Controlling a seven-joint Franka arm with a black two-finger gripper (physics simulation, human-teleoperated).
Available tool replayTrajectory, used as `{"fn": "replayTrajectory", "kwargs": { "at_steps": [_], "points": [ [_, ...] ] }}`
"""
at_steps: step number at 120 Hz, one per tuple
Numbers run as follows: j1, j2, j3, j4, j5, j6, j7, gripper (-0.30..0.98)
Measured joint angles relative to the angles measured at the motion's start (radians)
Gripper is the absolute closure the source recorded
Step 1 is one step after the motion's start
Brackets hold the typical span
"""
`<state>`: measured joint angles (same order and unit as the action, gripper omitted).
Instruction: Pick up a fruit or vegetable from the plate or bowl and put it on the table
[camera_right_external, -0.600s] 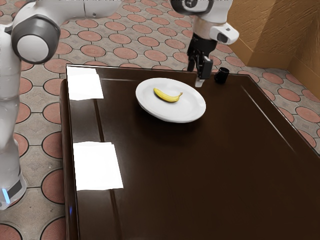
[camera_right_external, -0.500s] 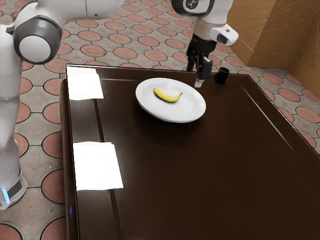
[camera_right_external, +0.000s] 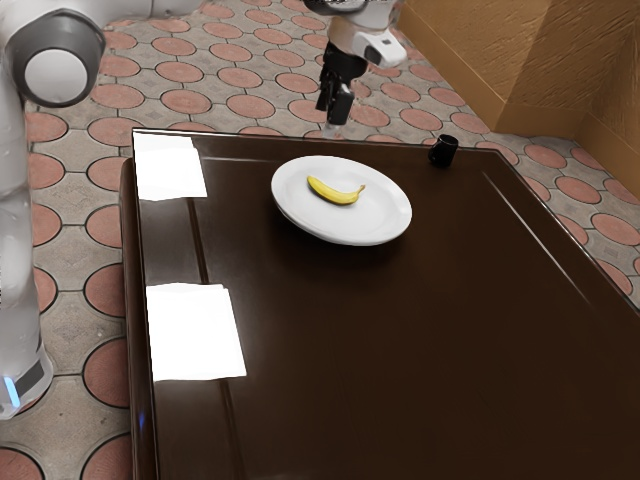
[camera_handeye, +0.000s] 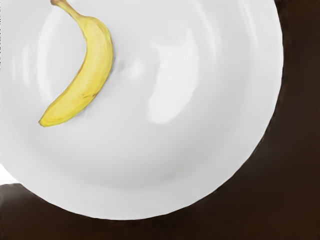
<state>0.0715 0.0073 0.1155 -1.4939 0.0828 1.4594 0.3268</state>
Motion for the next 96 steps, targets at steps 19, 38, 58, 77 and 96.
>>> {"fn": "replayTrajectory", "kwargs": {
  "at_steps": [19,38,58,77,96],
  "points": [
    [0.102,-0.053,-0.015,-0.184,0.003,0.122,0.147,0.00],
    [0.024,-0.033,-0.047,-0.226,-0.002,0.220,0.271,0.00],
    [-0.139,-0.003,-0.030,-0.227,-0.001,0.299,0.370,0.00],
    [-0.243,0.027,-0.002,-0.214,0.000,0.369,0.436,0.00],
    [-0.122,0.031,-0.017,-0.211,0.000,0.396,0.477,0.00]
  ]
}}
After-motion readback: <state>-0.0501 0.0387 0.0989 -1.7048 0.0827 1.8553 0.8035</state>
